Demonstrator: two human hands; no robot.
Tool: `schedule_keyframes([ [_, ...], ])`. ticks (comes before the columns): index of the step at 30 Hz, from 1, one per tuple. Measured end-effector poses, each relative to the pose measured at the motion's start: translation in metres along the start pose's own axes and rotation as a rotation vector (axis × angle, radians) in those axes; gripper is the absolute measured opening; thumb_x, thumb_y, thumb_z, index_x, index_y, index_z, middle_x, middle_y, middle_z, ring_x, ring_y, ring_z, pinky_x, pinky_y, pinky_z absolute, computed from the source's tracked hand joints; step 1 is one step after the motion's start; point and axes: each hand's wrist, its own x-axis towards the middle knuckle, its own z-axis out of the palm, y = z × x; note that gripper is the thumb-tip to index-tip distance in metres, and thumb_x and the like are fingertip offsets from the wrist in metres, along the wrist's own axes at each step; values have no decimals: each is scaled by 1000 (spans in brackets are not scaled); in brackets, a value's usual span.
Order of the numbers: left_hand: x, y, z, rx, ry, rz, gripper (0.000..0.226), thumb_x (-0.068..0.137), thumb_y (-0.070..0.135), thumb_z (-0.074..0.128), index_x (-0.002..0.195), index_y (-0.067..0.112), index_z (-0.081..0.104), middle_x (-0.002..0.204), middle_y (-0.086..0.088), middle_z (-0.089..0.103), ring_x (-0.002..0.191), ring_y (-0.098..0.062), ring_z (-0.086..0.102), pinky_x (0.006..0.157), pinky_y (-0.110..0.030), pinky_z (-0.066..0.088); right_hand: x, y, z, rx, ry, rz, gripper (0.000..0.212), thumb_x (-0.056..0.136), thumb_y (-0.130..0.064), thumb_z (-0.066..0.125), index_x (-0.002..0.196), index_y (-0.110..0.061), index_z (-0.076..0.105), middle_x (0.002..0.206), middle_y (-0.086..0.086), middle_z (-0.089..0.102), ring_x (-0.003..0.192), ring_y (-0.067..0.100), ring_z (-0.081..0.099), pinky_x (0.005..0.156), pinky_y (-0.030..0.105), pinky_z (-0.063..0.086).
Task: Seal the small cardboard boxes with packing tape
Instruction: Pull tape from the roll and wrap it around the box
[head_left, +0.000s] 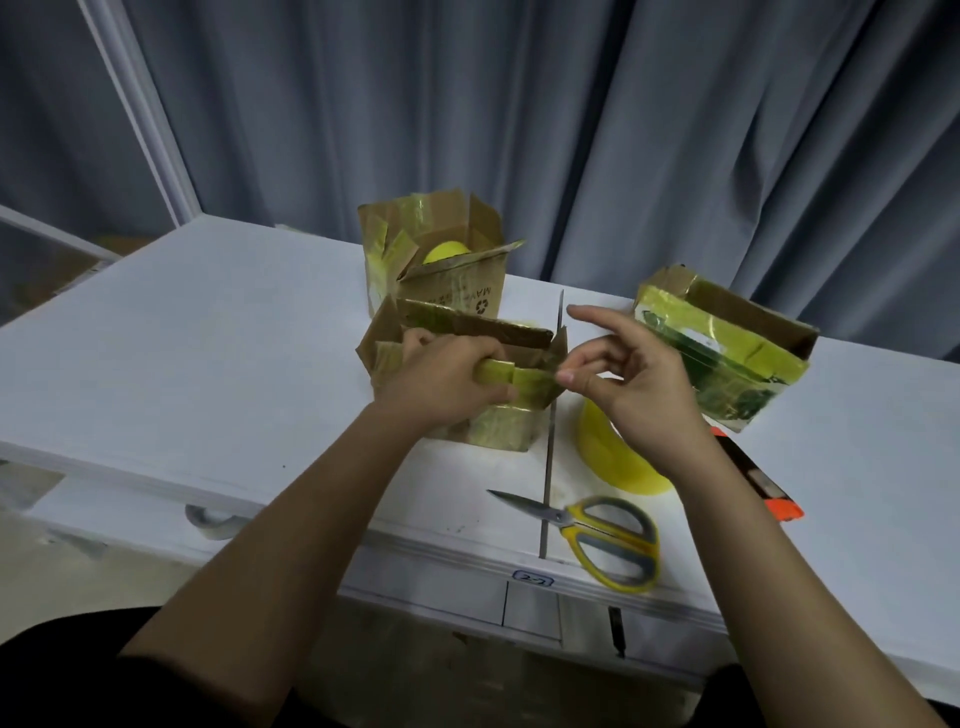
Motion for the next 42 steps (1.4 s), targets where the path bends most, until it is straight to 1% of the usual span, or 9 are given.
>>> schedule_keyframes([
  [6, 3, 1, 10, -139, 73, -57, 16, 77, 49, 70, 73, 35, 63, 72, 21, 55, 80, -8, 21, 72, -32, 14, 8, 4, -2, 32, -21, 16, 54, 78, 3, 72, 116, -33, 59, 77, -2, 70, 73, 15, 64, 79, 25, 53],
  [8, 5, 2, 14, -154, 95, -42, 19, 78, 47, 70, 73, 29, 64, 69, 18, 55, 66, 22, 17, 69, -33, 13, 12, 3, -2, 53, -29, 10, 53, 79, 5, 71, 116, -31, 59, 76, -3, 70, 72, 15, 62, 77, 24, 53],
  [9, 6, 2, 16, -148, 100, -37, 20, 78, 46, 70, 72, 29, 63, 69, 17, 55, 63, 25, 12, 70, -33, 14, 13, 3, -2, 62, -35, 8, 54, 79, 5, 71, 116, -31, 59, 76, -3, 70, 72, 16, 61, 77, 26, 53],
  [14, 8, 2, 17, -90, 60, -44, 20, 81, 49, 66, 75, 30, 62, 73, 17, 56, 74, 17, 19, 69, -34, 12, 15, 7, 1, 84, -53, 12, 53, 78, 6, 71, 118, -27, 59, 76, 1, 69, 75, 25, 61, 82, 37, 54],
  [19, 12, 6, 11, -60, -16, -60, 12, 83, 51, 63, 80, 39, 62, 80, 21, 60, 95, -8, 38, 66, -36, 9, 17, 11, 3, 104, -69, 12, 52, 79, 7, 70, 116, -28, 60, 77, 3, 69, 76, 29, 61, 84, 41, 53],
  [31, 15, 6, 9, -116, -119, -102, 13, 91, 44, 55, 93, 37, 66, 91, 16, 56, 99, -14, 22, 82, -31, 11, 22, 14, 1, 46, -75, 14, 53, 77, 4, 73, 120, -25, 59, 75, -2, 70, 72, 17, 62, 79, 33, 55],
  [35, 18, 10, 3, -132, -216, -164, 24, 94, 43, 43, 89, 35, 65, 98, 13, 56, 105, -17, 26, 80, -32, 12, 22, 13, 3, 17, -91, 19, 54, 77, 3, 73, 120, -26, 59, 76, -1, 70, 74, 25, 64, 81, 38, 55],
  [39, 22, 17, 0, -159, -251, -195, 57, 69, 45, 23, 97, 28, 69, 107, 6, 59, 104, -16, 33, 81, -35, 15, 25, 13, 5, 2, -87, 30, 53, 78, 2, 73, 121, -24, 59, 76, -2, 71, 73, 22, 63, 83, 37, 55],
  [42, 22, 11, 0, -189, -255, -165, 48, 69, 43, 29, 92, 31, 69, 102, 10, 61, 109, -16, 34, 85, -34, 13, 27, 12, 5, -15, -86, 28, 52, 78, 2, 73, 121, -24, 59, 76, -2, 70, 72, 22, 63, 82, 35, 54],
])
